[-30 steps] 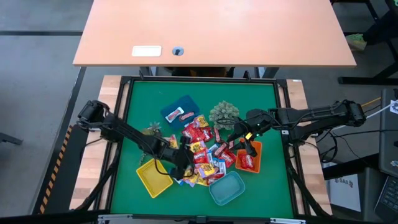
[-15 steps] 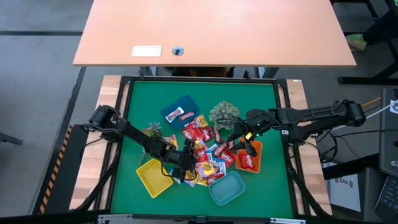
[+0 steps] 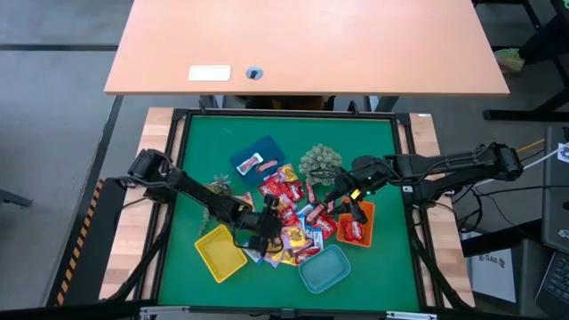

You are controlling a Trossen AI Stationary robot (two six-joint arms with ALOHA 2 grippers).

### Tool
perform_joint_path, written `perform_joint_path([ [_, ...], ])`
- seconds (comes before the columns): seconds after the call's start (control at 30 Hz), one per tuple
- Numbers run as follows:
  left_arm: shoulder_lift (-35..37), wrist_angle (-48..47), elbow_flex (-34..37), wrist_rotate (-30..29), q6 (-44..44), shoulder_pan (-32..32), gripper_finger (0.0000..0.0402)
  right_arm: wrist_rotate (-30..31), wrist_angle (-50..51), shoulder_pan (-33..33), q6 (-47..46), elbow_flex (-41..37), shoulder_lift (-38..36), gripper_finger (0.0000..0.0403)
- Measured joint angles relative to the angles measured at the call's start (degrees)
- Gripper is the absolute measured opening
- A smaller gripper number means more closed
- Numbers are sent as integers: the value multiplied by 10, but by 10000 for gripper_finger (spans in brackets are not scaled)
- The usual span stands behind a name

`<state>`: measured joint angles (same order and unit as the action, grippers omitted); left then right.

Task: Sort candy
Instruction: Put the red candy into the orange bin

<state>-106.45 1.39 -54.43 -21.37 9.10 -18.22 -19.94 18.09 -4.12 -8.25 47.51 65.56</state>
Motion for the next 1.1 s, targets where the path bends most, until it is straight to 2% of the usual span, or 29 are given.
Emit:
perform_joint_path([
  [0.27, 0, 9, 0, 6, -1, 7, 87, 0, 0, 0, 0, 0, 0, 193],
  [0.8, -20, 19, -1, -6, -38, 13, 184, 0, 0, 0, 0, 0, 0, 193],
  [0.93, -33, 32, -2, -9, -43, 14, 186, 0, 1, 0, 0, 0, 0, 193],
  [1.1, -30, 32, -2, -6, -44, 14, 165, 0, 1, 0, 0, 0, 0, 193],
])
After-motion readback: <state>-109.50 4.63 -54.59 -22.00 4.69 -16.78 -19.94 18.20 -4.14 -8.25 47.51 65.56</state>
